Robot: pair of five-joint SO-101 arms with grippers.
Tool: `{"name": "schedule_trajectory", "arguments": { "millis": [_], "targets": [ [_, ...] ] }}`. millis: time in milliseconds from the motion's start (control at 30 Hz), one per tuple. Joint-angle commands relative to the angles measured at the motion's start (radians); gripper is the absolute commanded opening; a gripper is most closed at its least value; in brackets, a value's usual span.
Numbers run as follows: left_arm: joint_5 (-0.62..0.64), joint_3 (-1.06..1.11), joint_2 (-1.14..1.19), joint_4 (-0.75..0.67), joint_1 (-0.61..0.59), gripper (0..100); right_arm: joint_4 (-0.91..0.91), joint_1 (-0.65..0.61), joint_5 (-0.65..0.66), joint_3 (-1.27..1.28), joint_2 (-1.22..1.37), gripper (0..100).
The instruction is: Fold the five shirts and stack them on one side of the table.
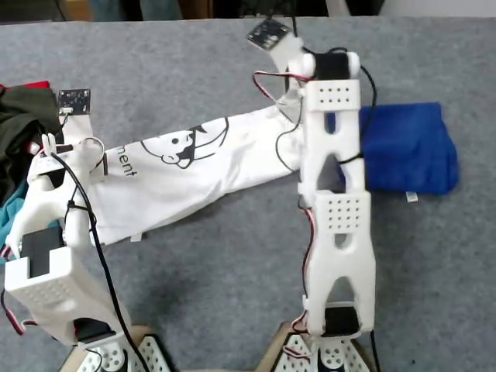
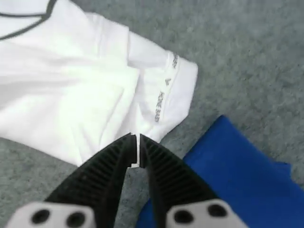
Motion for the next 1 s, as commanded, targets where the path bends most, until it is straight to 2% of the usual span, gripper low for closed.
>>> {"name": "schedule_trajectory", "arguments": {
  "millis": [0, 100, 233, 333, 500, 633, 767, 967],
  "targets": [
    [-0.008, -0.044, -0.002, -0.014, -0.021, 3, -0.071, 0.028, -0.009, 0.154, -0.021, 1.5],
    [-0.009, -0.044, -0.002, -0.014, -0.019, 3, -0.186, 0.041, -0.009, 0.214, 0.044, 1.5],
    [-0.011, -0.044, -0.002, -0.011, -0.021, 3, -0.216, 0.032, -0.011, 0.196, 0.082, 1.5],
    [-0.009, -0.044, -0.002, -0.014, -0.019, 3, -0.149, 0.032, -0.005, 0.143, 0.065, 1.5],
    [-0.006, -0.044, -0.002, -0.014, -0.018, 3, -0.002, 0.06, -0.003, -0.082, 0.021, 1.5],
    [-0.006, -0.042, -0.002, -0.009, -0.019, 3, 0.011, 0.066, -0.06, -0.154, -0.036, 1.5],
    [-0.006, -0.042, -0.002, -0.008, -0.025, 3, 0.012, -0.02, -0.198, 0.005, -0.142, 1.5],
    [-0.006, -0.042, -0.002, -0.008, -0.027, 3, -0.023, -0.077, -0.221, 0.394, -0.236, 1.5]
  ]
}}
